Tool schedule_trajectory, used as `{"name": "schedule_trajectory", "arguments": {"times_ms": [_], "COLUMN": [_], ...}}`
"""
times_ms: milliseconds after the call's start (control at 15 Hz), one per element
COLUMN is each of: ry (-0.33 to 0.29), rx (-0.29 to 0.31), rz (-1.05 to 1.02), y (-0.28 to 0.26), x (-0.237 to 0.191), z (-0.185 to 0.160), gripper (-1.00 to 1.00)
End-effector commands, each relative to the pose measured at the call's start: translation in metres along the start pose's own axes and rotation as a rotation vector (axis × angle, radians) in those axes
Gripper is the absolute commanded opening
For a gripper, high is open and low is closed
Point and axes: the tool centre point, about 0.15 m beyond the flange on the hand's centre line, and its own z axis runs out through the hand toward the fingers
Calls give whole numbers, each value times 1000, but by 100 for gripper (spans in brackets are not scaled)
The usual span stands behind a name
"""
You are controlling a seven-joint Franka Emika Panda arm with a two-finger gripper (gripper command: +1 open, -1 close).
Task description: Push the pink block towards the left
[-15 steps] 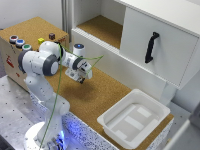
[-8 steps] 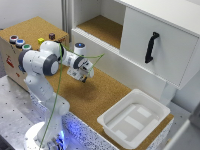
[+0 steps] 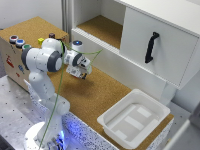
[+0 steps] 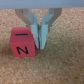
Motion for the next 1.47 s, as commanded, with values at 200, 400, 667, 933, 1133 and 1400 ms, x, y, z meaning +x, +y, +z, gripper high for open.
{"name": "schedule_trajectory", "arguments": {"times_ms": [200,400,667,933,1133,1400], "ry": [16,62,79,41,26,-28], "rx": [-6,-50,-47,-18,-7,18], "rz": [17,-21,-75,-107,-112,-128], "y": [-38,-46,-56,-58,-53,-51], "x": [1,-8,-10,-8,-3,8], "z": [-24,-64,-81,-62,-40,-5], "gripper": [-100,100,100,100,100,100]}}
